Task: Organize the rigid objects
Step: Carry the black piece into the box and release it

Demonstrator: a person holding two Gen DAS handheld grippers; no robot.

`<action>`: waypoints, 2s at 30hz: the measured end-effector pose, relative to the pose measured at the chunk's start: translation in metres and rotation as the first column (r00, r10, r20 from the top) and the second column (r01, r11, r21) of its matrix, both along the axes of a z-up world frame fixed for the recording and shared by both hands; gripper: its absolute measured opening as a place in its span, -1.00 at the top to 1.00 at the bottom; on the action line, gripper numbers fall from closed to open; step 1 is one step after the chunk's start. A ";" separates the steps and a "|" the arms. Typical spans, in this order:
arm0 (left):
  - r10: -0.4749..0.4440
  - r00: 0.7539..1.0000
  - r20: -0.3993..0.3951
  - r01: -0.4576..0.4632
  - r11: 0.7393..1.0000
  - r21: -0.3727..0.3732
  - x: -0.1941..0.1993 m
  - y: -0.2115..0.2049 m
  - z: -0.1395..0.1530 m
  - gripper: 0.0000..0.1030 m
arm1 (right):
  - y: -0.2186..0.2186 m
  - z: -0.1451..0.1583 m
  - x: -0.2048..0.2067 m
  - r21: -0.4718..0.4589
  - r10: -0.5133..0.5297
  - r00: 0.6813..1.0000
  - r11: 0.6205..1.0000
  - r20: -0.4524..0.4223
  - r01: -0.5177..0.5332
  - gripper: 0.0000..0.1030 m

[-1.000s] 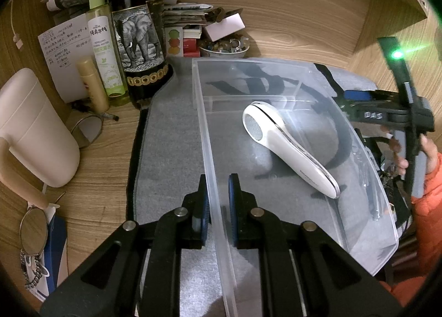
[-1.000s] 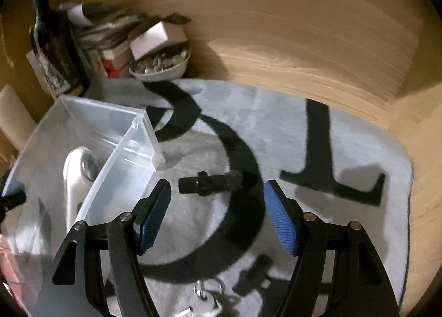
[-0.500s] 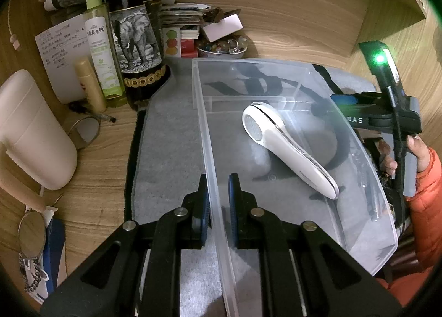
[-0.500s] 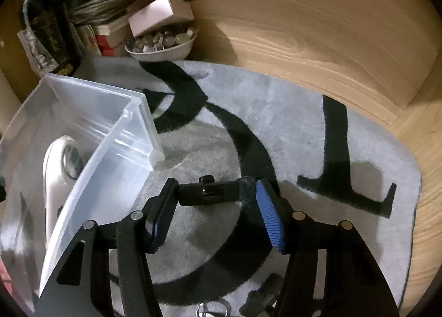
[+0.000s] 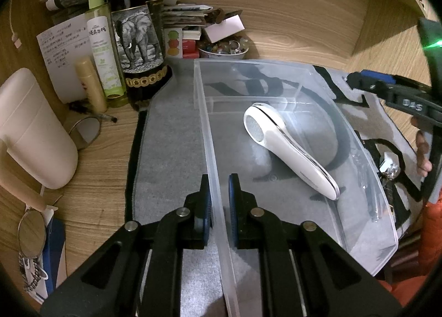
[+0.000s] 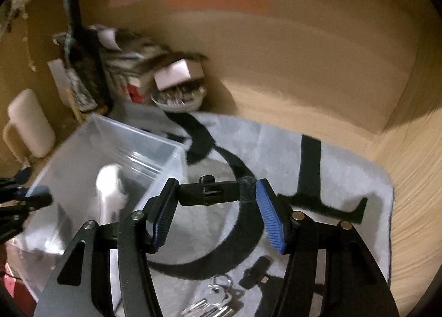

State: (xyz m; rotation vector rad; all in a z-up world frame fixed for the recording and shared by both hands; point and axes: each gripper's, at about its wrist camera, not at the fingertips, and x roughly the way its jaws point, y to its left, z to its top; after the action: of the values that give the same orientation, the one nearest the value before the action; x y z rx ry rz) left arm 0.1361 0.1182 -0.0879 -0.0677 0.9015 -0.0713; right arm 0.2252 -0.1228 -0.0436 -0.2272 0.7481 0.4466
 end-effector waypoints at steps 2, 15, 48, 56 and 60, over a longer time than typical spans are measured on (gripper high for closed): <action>0.002 1.000 0.000 -0.002 1.000 -0.001 0.000 0.000 0.000 0.79 | 0.004 0.007 -0.006 0.013 0.021 1.000 1.000 0.018 -0.021 -0.05; 0.001 1.000 0.001 -0.001 1.000 0.000 0.000 0.000 0.000 0.79 | 0.052 0.009 -0.039 0.046 0.186 0.982 0.981 0.026 -0.187 -0.05; 0.001 1.000 0.005 -0.001 1.000 0.011 0.000 0.000 0.000 0.79 | 0.076 -0.013 -0.048 -0.026 0.256 0.965 0.966 -0.051 -0.257 -0.22; 0.003 1.000 0.005 -0.003 1.000 0.013 0.000 -0.001 0.001 0.79 | 0.024 0.008 -0.050 -0.005 0.138 0.990 0.990 0.013 -0.137 -0.26; 0.009 1.000 0.005 -0.009 1.000 0.015 -0.001 -0.003 0.001 0.79 | -0.015 0.014 -0.051 -0.004 0.034 0.999 0.999 0.040 -0.034 -0.34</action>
State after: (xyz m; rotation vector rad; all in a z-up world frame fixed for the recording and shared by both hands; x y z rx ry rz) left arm 0.1354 0.1156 -0.0873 -0.0578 0.8968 -0.0568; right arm 0.1737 -0.1378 -0.0299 -0.2519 0.7071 0.4716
